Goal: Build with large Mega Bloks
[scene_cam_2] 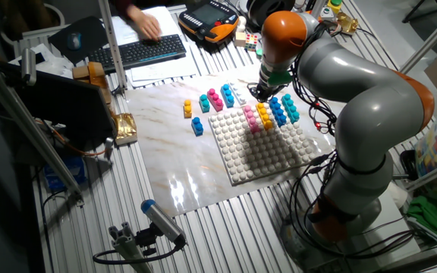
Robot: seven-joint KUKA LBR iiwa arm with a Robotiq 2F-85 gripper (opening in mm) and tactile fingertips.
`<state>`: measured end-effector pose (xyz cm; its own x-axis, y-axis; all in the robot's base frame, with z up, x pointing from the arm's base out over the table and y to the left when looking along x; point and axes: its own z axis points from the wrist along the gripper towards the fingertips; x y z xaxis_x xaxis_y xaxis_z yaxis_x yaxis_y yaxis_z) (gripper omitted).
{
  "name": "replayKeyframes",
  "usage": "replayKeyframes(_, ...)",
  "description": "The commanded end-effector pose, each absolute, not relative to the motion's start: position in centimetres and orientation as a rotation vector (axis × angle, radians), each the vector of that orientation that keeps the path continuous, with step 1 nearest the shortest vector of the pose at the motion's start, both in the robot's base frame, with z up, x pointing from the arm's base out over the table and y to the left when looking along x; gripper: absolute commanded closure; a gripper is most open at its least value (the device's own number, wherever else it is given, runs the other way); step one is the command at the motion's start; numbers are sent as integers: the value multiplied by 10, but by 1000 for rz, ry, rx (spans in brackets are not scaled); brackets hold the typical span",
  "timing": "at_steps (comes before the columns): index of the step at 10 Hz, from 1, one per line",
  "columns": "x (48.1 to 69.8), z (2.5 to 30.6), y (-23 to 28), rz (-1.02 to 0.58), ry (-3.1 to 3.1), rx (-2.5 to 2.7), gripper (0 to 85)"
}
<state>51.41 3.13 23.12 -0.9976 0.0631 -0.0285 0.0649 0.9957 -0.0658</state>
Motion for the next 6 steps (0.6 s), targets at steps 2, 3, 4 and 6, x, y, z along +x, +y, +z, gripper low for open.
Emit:
replayKeyframes(2,514,231,30,-111,3113,106,843)
replayKeyframes(3,513,232,31,-95,3121,116,843)
replayKeyframes(4,513,232,31,-90,3123,121,843)
replayKeyframes(6,513,232,32,-97,3119,121,843)
